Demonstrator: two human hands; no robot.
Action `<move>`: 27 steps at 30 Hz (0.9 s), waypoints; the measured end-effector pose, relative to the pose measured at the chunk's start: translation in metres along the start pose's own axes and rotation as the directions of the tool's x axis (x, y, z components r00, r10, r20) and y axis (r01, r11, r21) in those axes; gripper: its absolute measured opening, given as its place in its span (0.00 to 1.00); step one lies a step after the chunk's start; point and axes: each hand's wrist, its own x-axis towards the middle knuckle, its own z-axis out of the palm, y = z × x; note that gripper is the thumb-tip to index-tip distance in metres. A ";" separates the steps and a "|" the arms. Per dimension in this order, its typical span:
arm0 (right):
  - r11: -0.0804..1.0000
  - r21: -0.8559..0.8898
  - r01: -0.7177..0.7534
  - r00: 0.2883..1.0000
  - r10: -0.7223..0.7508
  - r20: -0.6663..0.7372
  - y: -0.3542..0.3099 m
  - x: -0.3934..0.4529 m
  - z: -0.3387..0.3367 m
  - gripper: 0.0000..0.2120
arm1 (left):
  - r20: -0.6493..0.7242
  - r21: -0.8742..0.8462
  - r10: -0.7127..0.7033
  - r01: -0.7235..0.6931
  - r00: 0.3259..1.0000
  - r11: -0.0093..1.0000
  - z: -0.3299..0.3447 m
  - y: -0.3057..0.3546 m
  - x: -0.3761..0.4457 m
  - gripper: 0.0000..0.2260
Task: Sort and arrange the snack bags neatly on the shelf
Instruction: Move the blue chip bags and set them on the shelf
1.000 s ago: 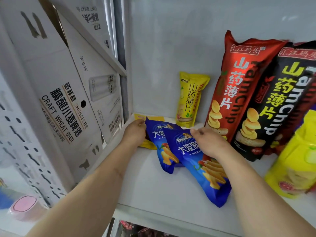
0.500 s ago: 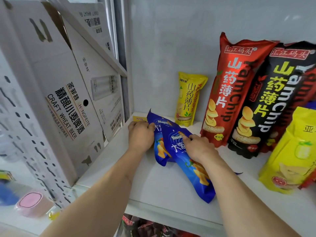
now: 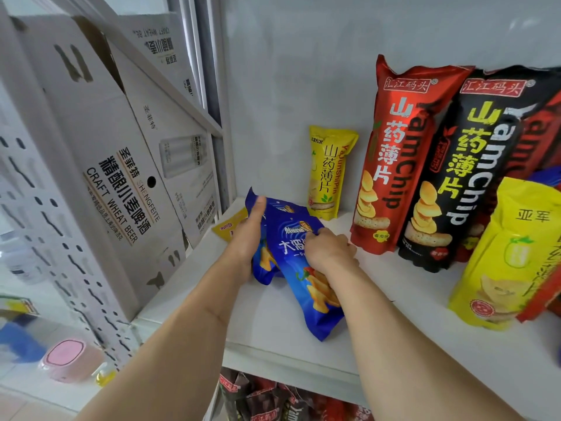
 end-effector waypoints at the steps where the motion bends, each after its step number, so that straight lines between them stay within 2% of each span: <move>1: 1.000 0.025 0.011 1.000 -0.011 -0.005 -0.002 -0.003 -0.001 0.23 | 0.028 0.016 -0.008 0.008 1.000 1.000 -0.002 -0.001 -0.003 0.36; 3: 0.993 0.108 0.052 0.998 -0.054 0.015 -0.005 -0.013 -0.005 0.21 | 0.072 0.011 -0.008 0.007 0.997 1.000 -0.003 -0.001 -0.011 0.30; 5: 0.946 0.322 0.028 0.997 -0.050 0.058 -0.004 -0.025 -0.011 0.19 | 0.080 0.000 -0.015 0.015 0.997 1.000 -0.001 -0.003 -0.019 0.22; 7: 0.891 0.455 0.007 0.999 -0.022 0.026 -0.002 -0.035 -0.015 0.22 | 0.059 -0.008 -0.010 0.010 0.998 1.000 -0.001 -0.006 -0.026 0.20; 9: 0.754 0.655 -0.048 0.998 0.067 -0.004 0.005 -0.045 -0.018 0.22 | 0.050 -0.024 0.018 -0.017 0.999 1.000 -0.001 -0.009 -0.035 0.19; 13: 0.793 0.609 0.008 0.997 0.044 -0.071 0.035 -0.073 -0.024 0.27 | 0.093 -0.063 0.002 0.004 0.996 0.998 0.001 -0.017 -0.062 0.17; 17: 0.801 0.593 0.079 0.985 0.029 -0.170 0.068 -0.104 -0.041 0.18 | 0.146 -0.083 0.004 0.008 0.989 0.997 0.012 -0.027 -0.096 0.15; 20: 0.871 0.483 0.090 0.970 0.034 -0.242 0.092 -0.129 -0.063 0.19 | 0.214 -0.078 0.017 0.000 0.977 0.997 0.029 -0.036 -0.119 0.13; 24: 0.886 0.459 0.057 0.974 0.051 -0.219 0.128 -0.160 -0.094 0.16 | 0.285 -0.068 0.007 0.013 0.959 0.998 0.059 -0.053 -0.154 0.08; 27: 0.887 0.462 0.024 0.980 0.071 -0.187 0.165 -0.175 -0.116 0.18 | 0.315 -0.060 0.006 0.013 0.949 0.998 0.084 -0.074 -0.177 0.08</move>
